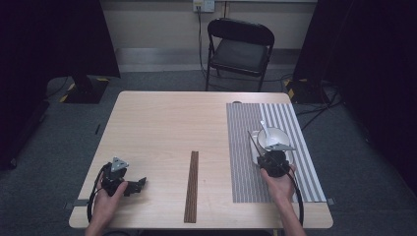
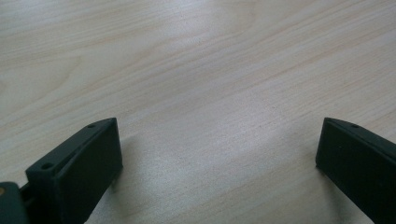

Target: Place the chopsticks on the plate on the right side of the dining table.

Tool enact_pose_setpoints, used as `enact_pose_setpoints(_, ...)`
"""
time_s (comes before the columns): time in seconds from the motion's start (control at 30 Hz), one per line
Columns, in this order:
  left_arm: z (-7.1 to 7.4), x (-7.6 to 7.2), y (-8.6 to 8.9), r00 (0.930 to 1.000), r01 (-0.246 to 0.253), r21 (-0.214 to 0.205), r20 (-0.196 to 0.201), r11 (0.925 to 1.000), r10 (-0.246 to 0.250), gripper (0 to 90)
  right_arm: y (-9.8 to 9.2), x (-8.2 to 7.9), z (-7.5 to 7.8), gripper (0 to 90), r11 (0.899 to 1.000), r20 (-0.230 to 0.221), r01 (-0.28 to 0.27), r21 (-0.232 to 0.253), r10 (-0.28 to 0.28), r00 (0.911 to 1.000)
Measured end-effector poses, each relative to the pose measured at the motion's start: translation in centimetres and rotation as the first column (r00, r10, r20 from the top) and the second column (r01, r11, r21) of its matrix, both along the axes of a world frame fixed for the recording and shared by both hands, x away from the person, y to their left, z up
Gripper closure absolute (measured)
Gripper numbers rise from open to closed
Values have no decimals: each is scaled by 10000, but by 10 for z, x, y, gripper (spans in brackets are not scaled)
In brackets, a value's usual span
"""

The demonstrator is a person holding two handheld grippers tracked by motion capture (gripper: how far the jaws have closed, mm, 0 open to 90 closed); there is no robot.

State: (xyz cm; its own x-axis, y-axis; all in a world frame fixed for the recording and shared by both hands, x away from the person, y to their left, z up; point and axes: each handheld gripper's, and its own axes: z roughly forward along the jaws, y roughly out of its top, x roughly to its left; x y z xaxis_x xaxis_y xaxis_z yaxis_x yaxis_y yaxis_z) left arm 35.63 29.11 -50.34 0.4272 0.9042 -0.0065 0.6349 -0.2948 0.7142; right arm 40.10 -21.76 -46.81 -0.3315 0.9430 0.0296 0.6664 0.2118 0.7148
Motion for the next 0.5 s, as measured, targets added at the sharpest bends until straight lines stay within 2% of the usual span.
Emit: enact_pose_setpoints(0.5, 0, 0, 0, 10000, 0, -2, 3, 10000, 0, 0, -2, 7, -5, 851, 9999, 96, 154, 70, -154, 9998)
